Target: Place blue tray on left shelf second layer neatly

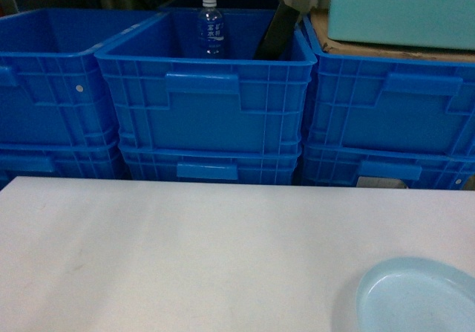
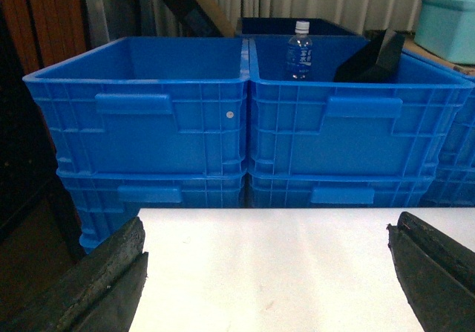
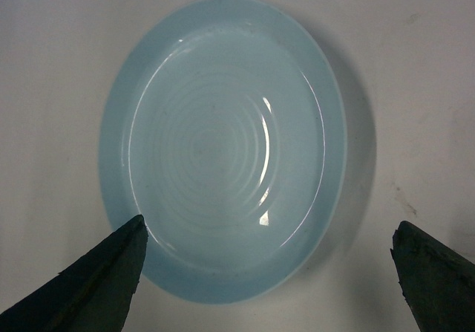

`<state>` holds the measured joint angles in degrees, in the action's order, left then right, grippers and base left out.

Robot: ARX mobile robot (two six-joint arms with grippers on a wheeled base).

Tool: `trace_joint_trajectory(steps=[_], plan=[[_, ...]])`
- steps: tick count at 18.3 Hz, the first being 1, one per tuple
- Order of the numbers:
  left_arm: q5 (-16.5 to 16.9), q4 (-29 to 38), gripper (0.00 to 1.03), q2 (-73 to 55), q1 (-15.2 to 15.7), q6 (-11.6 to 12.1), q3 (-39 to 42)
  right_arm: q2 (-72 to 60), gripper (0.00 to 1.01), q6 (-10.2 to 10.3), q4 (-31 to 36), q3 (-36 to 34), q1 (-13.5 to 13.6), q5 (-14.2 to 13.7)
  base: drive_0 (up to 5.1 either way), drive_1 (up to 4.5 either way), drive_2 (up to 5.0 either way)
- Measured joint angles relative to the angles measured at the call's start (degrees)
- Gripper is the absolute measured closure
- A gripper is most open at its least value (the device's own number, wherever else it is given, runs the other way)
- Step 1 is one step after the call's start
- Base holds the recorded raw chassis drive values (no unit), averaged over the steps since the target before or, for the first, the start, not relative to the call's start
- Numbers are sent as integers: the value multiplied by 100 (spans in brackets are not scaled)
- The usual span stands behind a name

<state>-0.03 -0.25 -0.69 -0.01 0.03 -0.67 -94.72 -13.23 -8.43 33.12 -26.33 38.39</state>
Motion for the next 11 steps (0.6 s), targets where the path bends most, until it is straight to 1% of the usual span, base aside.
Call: trace_joint_trajectory(steps=[4,7,10,11], plan=[[2,-2,5,0,0,-2,0,-297,3,-26,350,-31,9,-179,0,0,0],[2,-2,5,0,0,0,0,-426,3,-17,522,-120,-4,-208,0,0,0],[0,0,5,0,0,-2,0,-688,3,-15,734,-190,-122,-264,0,0,0],[0,0,5,0,0,-2,0,-761,3,-13,782,-210,-118,-280,0,0,0]])
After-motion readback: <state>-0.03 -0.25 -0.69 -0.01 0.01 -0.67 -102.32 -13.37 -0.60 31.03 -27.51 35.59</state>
